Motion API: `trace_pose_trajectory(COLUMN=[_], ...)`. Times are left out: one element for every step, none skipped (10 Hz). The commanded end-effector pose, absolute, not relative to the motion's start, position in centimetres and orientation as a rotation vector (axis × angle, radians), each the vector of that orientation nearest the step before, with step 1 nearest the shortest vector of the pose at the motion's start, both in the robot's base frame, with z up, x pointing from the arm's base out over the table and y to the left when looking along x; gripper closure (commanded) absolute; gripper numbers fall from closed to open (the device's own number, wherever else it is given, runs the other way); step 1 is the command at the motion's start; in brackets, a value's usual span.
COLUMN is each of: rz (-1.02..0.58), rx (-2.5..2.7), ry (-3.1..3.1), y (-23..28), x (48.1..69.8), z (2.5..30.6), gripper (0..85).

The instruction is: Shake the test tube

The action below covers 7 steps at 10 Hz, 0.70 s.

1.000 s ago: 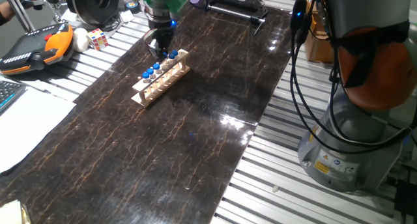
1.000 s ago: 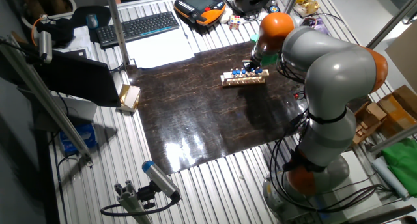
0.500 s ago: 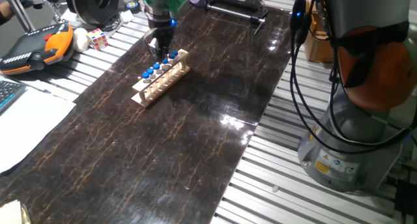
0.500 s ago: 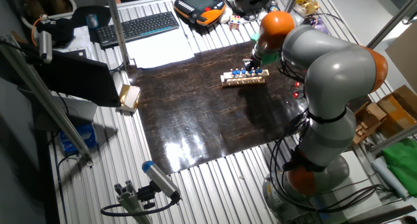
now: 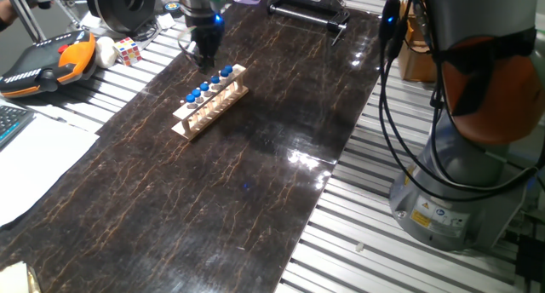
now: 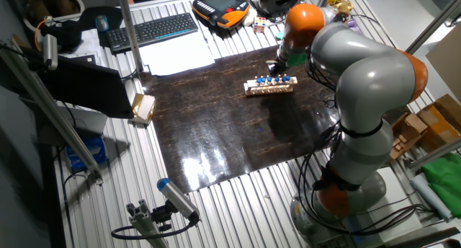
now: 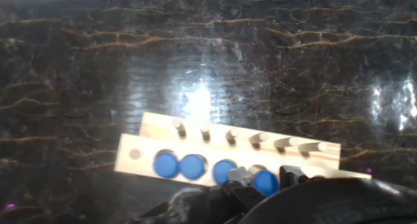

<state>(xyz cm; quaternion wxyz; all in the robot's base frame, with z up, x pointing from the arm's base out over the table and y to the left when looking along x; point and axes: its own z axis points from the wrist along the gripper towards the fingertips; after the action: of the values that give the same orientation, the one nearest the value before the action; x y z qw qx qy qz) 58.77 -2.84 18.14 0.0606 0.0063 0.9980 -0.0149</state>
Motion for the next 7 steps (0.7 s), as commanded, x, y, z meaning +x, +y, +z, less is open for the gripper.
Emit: trace_pose_trajectory(rz=[-0.047, -0.053, -0.056, -0.084, -0.089, -0.089, -0.089], rx=[0.022, 0.014, 0.011, 0.011, 0.011, 0.011, 0.015], ry=[3.042, 3.061, 3.073, 3.075, 3.075, 3.077, 3.073], y=[-2.3, -1.9, -1.5, -0.9, -0.5, -0.1, 0.3], x=[58.6, 58.3, 57.9, 57.5, 57.2, 56.9, 56.6], z=[19.2, 20.1, 20.9, 21.4, 21.6, 21.8, 21.9], gripper=[71.3, 80.0, 84.3, 84.3, 84.3, 84.3, 84.3])
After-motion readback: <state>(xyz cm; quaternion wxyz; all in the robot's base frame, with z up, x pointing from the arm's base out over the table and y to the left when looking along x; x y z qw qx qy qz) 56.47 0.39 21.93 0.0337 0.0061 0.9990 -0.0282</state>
